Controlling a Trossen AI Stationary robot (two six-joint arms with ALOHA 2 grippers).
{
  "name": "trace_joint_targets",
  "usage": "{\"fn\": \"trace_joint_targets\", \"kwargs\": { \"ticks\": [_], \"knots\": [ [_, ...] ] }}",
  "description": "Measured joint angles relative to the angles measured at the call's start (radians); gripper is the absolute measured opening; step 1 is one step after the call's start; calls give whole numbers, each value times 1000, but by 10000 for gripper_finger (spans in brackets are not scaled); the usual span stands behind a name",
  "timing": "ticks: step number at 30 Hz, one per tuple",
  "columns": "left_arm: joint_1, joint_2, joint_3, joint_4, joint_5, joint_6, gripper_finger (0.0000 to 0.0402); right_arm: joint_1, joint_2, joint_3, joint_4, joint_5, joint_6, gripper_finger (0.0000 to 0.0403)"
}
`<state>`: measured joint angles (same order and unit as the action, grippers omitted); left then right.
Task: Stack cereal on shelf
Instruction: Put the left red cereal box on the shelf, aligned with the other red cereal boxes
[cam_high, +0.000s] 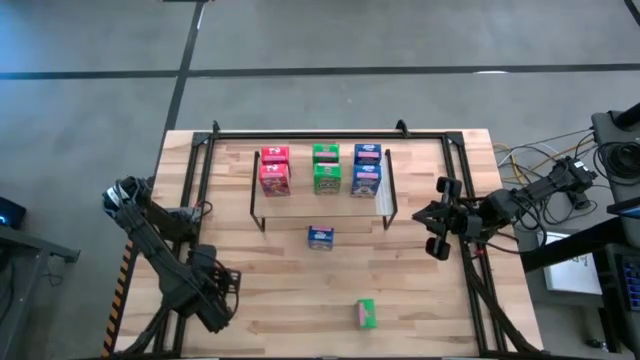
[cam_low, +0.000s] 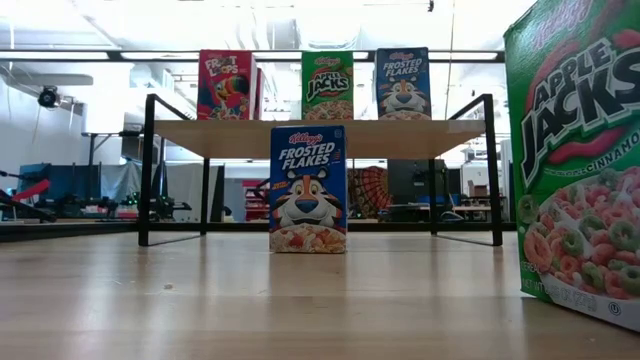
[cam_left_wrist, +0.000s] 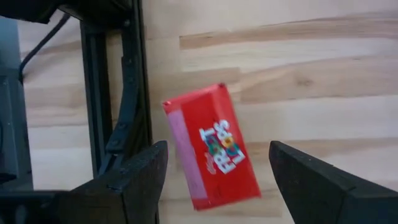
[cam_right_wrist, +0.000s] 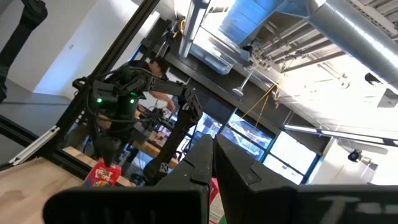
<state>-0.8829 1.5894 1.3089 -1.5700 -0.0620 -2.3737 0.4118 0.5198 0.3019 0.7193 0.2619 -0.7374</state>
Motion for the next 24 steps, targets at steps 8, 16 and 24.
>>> {"fn": "trace_joint_targets", "kwargs": {
  "ticks": [8,16,24],
  "knots": [
    [-6,0,-37,9,12,-7,264,0,0,0,-3,0,-6,9],
    [-18,0,-99,95,23,-17,255,0,0,0,-3,0,-7,9],
    [-20,1,-96,110,22,-10,218,0,0,0,-3,0,-7,9]
  ]
}}
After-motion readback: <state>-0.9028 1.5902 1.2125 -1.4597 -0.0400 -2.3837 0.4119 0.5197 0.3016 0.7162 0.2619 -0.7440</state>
